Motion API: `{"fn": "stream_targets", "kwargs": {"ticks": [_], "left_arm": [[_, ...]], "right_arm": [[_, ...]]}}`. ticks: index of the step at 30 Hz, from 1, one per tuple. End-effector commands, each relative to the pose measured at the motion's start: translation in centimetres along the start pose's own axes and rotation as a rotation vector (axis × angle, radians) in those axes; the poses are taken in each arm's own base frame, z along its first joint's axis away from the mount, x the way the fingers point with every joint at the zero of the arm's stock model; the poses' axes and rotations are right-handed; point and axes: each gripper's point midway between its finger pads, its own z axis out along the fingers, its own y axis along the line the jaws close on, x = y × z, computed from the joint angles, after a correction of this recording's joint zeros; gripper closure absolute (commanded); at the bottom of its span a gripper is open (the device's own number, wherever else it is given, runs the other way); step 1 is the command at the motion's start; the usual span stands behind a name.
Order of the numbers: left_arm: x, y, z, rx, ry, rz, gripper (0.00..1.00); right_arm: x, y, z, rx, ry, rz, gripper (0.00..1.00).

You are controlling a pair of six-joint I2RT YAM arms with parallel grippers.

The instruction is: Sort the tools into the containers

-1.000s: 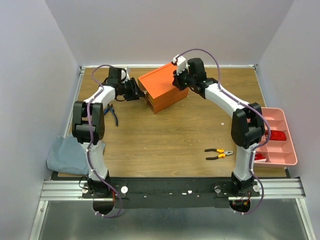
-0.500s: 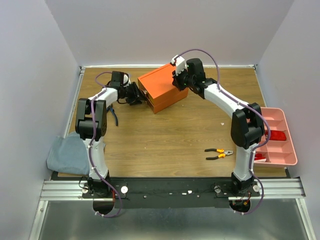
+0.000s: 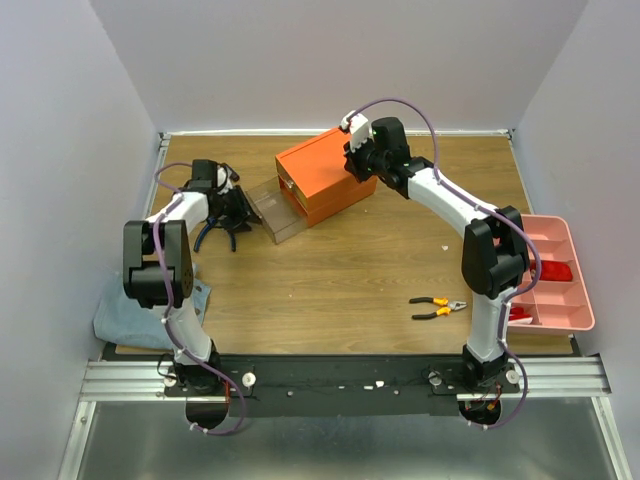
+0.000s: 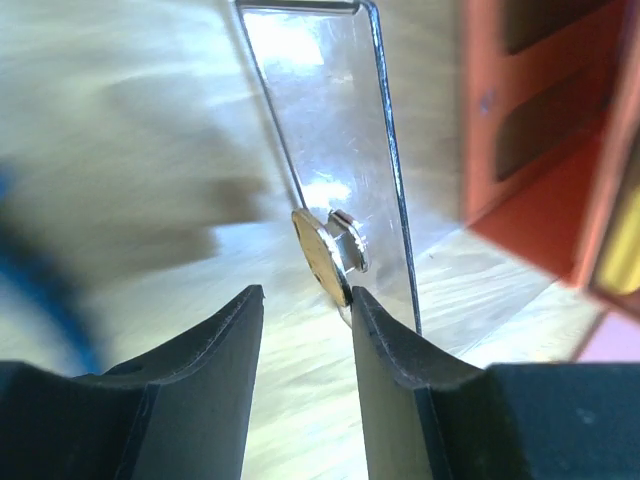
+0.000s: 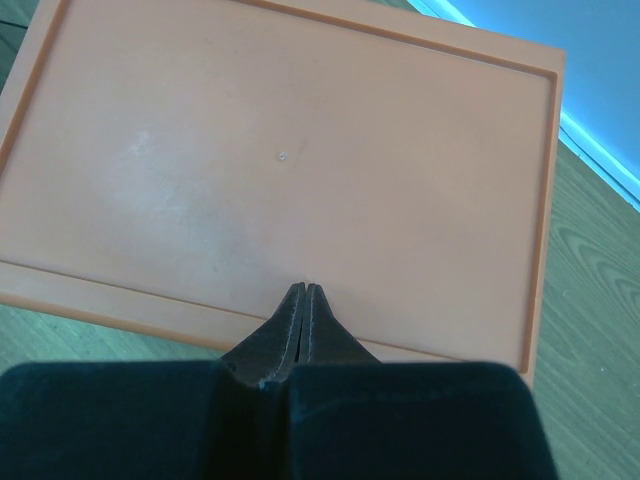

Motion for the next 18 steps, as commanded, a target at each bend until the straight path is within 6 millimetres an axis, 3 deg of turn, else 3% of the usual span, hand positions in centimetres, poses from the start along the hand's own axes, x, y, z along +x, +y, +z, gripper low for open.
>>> {"fn": "stream_targets", "kwargs": {"ticks": [1, 9, 12, 14, 18], "left_arm": [[-0.2, 1.9, -3.0, -0.086, -0.037, 0.104, 0.50], [-4.9, -3.1, -9.3, -0.034, -0.193, 0.358, 0.47], [-5.7, -1.0, -11.0, -0.161, -0.206, 0.420, 0.47], [-5.7, 1.7, -11.7, -0.256, -0.175, 0.482, 0.47], [-4.3, 6.4, -11.0, -0.350, -0.033, 0.638, 0.48]], "right_arm": [[10.3, 2.6, -0.8, -0.063, 0.330, 0.059, 0.99], [8.9, 2.5, -1.0, -0.060, 0.299, 0.058, 0.99], [8.6, 2.4, -1.2, -0.058, 0.290, 0.054, 0.99], [8.6, 2.5, -1.3, -0.059, 0.290, 0.056, 0.99], [8.6, 2.6, -1.4, -0.063, 0.289, 0.060, 0.99]]}}
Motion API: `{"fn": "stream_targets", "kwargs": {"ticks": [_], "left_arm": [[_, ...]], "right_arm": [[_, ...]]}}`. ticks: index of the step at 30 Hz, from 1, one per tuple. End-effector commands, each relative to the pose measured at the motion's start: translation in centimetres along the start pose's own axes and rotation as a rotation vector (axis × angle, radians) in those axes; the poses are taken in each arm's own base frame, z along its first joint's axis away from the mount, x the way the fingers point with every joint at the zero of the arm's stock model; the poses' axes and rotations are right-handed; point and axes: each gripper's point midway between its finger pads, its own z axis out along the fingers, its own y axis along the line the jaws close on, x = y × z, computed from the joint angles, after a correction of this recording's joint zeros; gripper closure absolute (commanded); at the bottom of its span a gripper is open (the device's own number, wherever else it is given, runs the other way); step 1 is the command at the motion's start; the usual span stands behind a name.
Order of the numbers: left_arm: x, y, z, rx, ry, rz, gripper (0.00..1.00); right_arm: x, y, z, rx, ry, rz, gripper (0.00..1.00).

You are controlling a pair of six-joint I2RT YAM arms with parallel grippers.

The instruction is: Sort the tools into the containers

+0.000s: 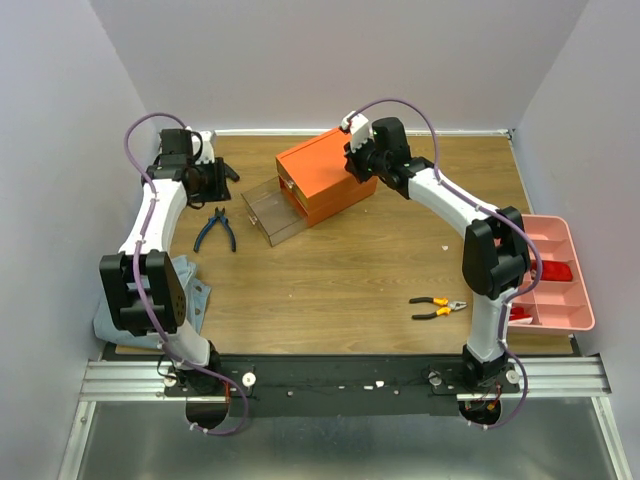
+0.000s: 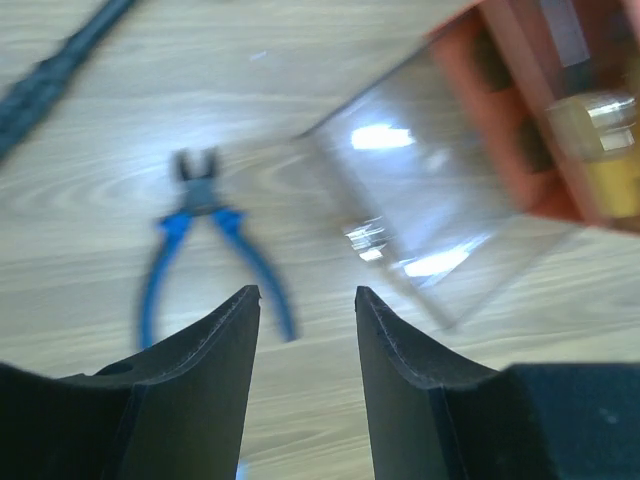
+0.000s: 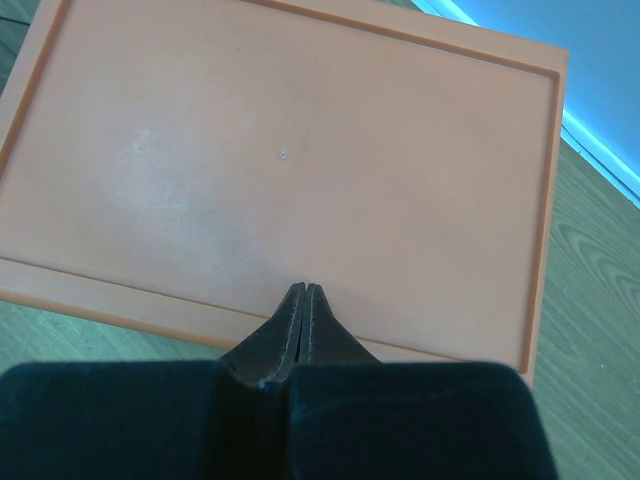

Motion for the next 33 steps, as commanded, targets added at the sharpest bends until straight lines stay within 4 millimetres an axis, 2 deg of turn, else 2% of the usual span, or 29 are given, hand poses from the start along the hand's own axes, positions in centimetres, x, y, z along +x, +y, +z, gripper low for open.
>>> {"fn": "stream_targets", "kwargs": {"ticks": [1, 3, 7, 15, 23, 29, 32, 33], "left_arm": [[5.7, 5.8, 0.6, -0.124, 0.224, 0.252, 0.48], [7.0, 7.1, 1.2, -0.137, 0.256, 0.319, 0.49], [7.5, 8.8, 2.3, -0.152, 0.281, 0.384, 0.49], [8.7, 10.7, 5.4, -0.173, 0.346, 0.403, 0.50], [9.6, 12.0, 7.2, -0.195, 0.364, 0.386, 0.53], [10.4, 12.0, 7.8, -0.181, 0.383, 0.388, 0.62], [10.4, 11.7, 7.5, -0.163, 0.379, 0.385, 0.79], [9.6, 11.4, 7.1, -0.160, 0.352, 0.380, 0.88]], "right_arm": [[8.7, 2.6, -1.2, -0.065, 0.290, 0.063, 0.99], [8.7, 2.7, -1.3, -0.067, 0.289, 0.063, 0.99], [8.6, 2.7, -1.4, -0.069, 0.285, 0.064, 0.99], [8.8, 2.8, -1.7, -0.065, 0.287, 0.060, 0.99], [9.3, 2.8, -1.7, -0.066, 0.297, 0.064, 0.99], [9.3, 2.9, -1.5, -0.069, 0.296, 0.063, 0.99], [9.3, 2.8, -1.5, -0.067, 0.296, 0.065, 0.99], [9.3, 2.8, -1.5, -0.067, 0.295, 0.065, 0.99]]}}
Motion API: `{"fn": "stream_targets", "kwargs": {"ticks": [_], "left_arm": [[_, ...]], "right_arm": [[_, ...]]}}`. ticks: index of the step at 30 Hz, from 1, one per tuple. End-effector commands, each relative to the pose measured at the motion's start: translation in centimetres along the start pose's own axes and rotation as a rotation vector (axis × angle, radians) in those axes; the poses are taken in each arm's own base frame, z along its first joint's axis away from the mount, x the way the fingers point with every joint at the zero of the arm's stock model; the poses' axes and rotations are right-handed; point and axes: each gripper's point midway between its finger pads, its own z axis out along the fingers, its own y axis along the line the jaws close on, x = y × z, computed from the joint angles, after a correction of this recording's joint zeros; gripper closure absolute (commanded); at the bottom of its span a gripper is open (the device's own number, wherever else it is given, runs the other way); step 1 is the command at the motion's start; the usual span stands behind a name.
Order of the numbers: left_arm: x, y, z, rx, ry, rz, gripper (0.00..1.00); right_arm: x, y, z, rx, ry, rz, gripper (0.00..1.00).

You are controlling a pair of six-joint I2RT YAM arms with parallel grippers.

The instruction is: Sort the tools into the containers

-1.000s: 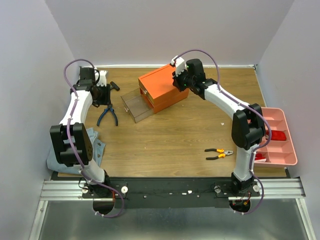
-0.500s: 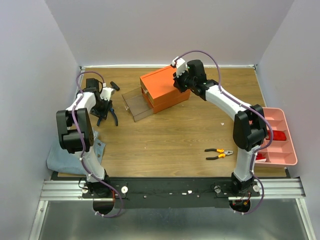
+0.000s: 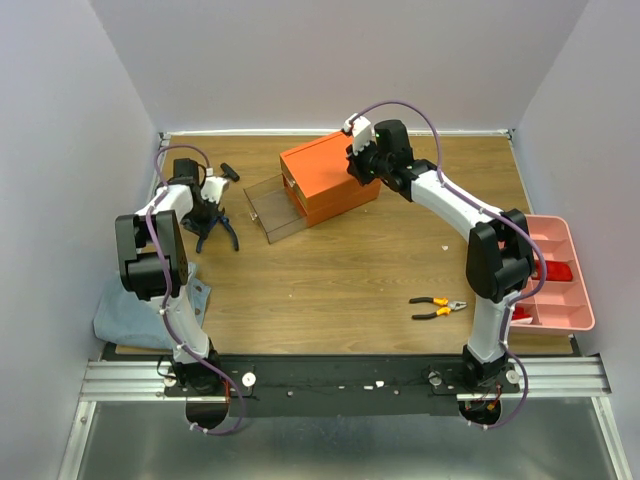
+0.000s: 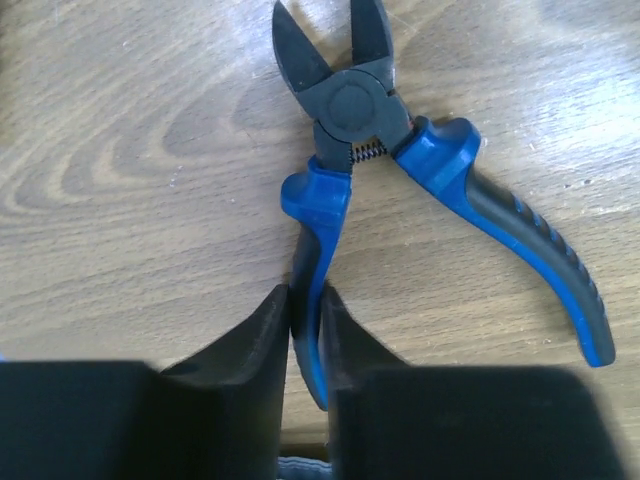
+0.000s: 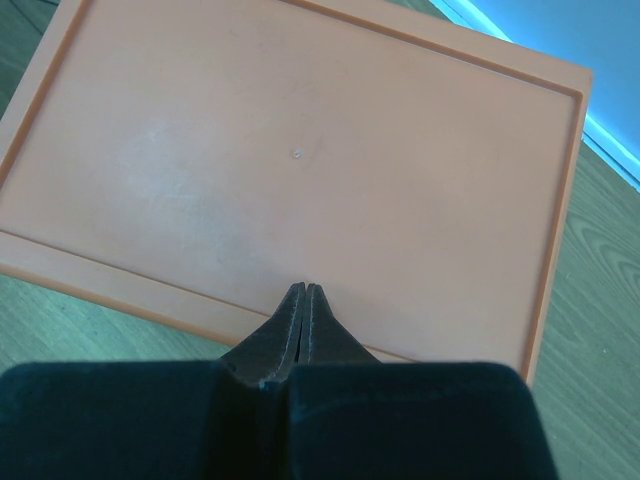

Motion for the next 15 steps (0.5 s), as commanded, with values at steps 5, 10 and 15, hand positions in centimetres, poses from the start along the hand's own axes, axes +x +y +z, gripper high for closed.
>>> {"fn": "stream_targets", "kwargs": {"ticks": [5, 10, 15], "left_arm": [[-5.0, -1.3, -4.8, 0.092, -0.227, -0.040, 1.00], [-10.2, -2.7, -9.6, 0.183, -0.397, -0.081, 1.00], [-13.6, -4.5, -11.3, 0.274, -0.460, -0.090, 1.00]], "right_arm": [[8.8, 2.5, -0.6, -0.062, 0.284, 0.061, 0.99], [8.9, 2.5, -0.5, -0.066, 0.286, 0.061, 0.99], [8.7, 2.5, -0.3, -0.068, 0.282, 0.062, 0.99]]}}
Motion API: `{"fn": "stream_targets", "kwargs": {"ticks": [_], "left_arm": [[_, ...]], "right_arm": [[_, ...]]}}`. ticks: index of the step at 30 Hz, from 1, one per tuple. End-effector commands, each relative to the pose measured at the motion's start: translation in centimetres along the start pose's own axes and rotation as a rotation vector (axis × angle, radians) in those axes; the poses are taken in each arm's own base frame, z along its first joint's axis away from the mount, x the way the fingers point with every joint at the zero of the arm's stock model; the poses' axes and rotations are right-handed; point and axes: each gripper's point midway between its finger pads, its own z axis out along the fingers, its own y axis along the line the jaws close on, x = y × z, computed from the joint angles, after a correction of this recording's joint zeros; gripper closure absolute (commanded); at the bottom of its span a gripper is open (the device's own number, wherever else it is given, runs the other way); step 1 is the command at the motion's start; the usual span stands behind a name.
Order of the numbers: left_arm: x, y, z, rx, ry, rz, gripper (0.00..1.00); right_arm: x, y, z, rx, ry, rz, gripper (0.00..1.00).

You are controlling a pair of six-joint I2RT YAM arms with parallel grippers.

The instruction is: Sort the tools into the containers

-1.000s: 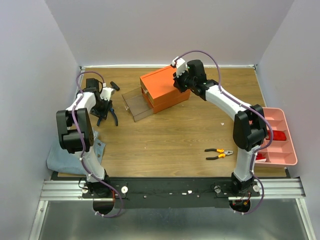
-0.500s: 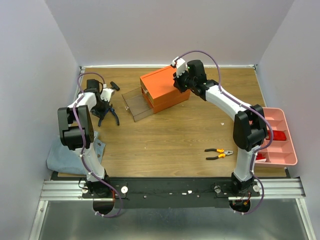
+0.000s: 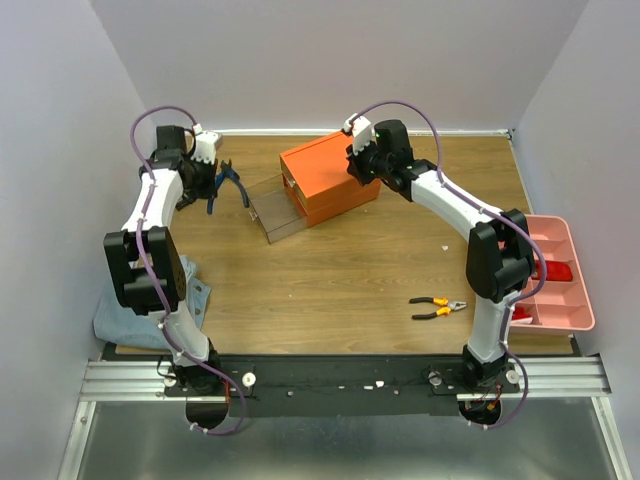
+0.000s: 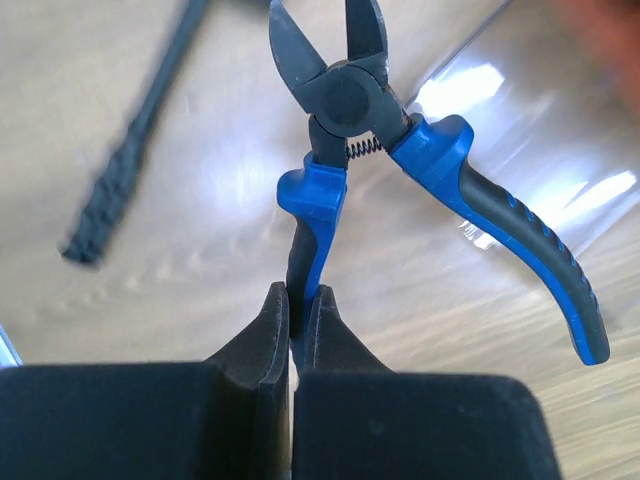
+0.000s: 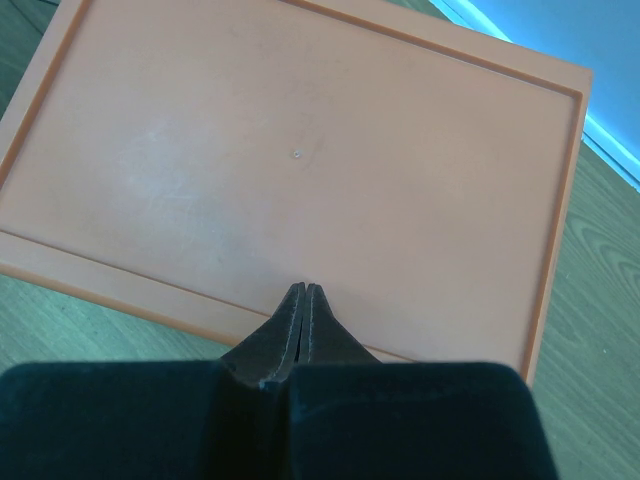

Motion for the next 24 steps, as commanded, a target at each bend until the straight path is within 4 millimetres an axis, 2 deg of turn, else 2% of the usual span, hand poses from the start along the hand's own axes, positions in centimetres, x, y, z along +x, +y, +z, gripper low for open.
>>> {"fn": "stream_targets", "kwargs": {"ticks": [1, 6, 8, 9, 10, 11, 12, 14, 15, 16, 17, 24], "left_arm": [[-5.5, -4.2, -1.4, 0.167, -0.126, -0.039, 1.00], [-6.4, -5.6, 0.8, 0.196, -0.099, -0.001, 1.00], [-6.1, -5.9, 0.9, 0.205, -0.063, 0.051, 1.00], [-7.0, -6.0, 1.2, 0.210, -0.060, 0.080, 1.00], [-6.1, -6.3, 1.0, 0.229, -0.003, 0.095, 1.00], [-6.3, -6.2, 1.0, 0.240, 0.012, 0.148, 1.00], [-7.4, -6.2, 1.2, 0.242, 0.009, 0.185, 1.00], [-6.9, -6.4, 0.9, 0.262, 0.064, 0.203, 1.00], [-7.5, -6.0, 1.2, 0.258, 0.063, 0.244, 1.00], [-6.9, -5.9, 1.0, 0.259, 0.097, 0.245, 1.00], [-6.9, -7.1, 1.1, 0.275, 0.113, 0.279, 1.00], [-5.0, -7.9, 1.2, 0.266, 0.234, 0.360, 1.00]], "right_arm": [[8.6, 2.4, -0.3, -0.065, 0.278, 0.062, 0.99], [8.5, 2.3, -0.4, -0.060, 0.280, 0.055, 0.99], [8.5, 2.2, -0.5, -0.055, 0.280, 0.053, 0.99], [8.5, 2.2, -0.6, -0.054, 0.279, 0.049, 0.99], [8.6, 2.2, -0.6, -0.052, 0.279, 0.047, 0.99], [8.7, 2.2, -0.7, -0.051, 0.281, 0.048, 0.99], [8.8, 2.2, -0.8, -0.052, 0.282, 0.046, 0.99], [9.1, 2.4, -0.8, -0.057, 0.289, 0.048, 0.99], [9.1, 2.4, -0.8, -0.057, 0.290, 0.049, 0.99], [9.1, 2.4, -0.8, -0.059, 0.290, 0.049, 0.99], [9.1, 2.3, -0.8, -0.058, 0.290, 0.050, 0.99], [8.8, 2.3, -0.5, -0.060, 0.285, 0.051, 0.99]]}}
